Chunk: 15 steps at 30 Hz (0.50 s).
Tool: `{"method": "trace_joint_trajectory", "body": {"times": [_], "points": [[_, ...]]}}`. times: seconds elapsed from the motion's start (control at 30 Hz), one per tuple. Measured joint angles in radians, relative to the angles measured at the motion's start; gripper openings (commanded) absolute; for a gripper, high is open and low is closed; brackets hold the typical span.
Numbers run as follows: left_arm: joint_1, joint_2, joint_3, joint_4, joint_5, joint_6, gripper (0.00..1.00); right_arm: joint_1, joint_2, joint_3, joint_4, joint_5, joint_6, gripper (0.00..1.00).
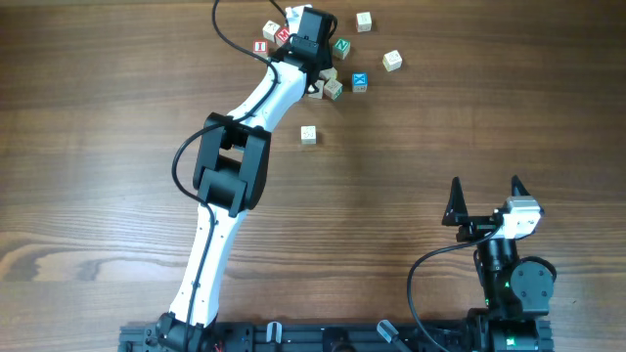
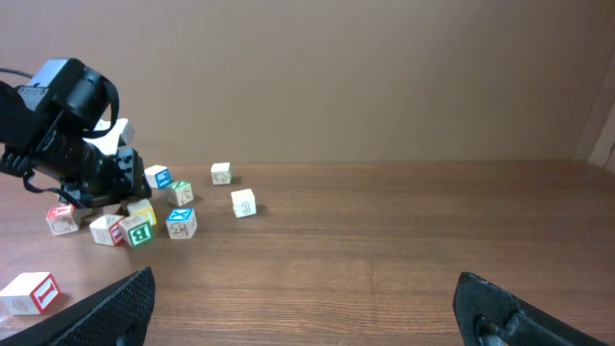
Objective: Form a horizontal line
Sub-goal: 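Lower the left gripper and grasp the white shell-drawing block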
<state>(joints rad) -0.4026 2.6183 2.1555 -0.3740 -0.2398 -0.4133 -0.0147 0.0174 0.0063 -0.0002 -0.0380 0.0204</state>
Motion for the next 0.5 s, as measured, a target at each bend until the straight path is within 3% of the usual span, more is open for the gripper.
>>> {"method": "trace_joint_trajectory", "body": {"times": [0.5], "points": [[0.002, 0.0, 0.0, 0.009, -0.018, 0.04, 0.44, 0.0, 0.0, 0.0, 0.0, 0.0, 0.0, 1.0]]}}
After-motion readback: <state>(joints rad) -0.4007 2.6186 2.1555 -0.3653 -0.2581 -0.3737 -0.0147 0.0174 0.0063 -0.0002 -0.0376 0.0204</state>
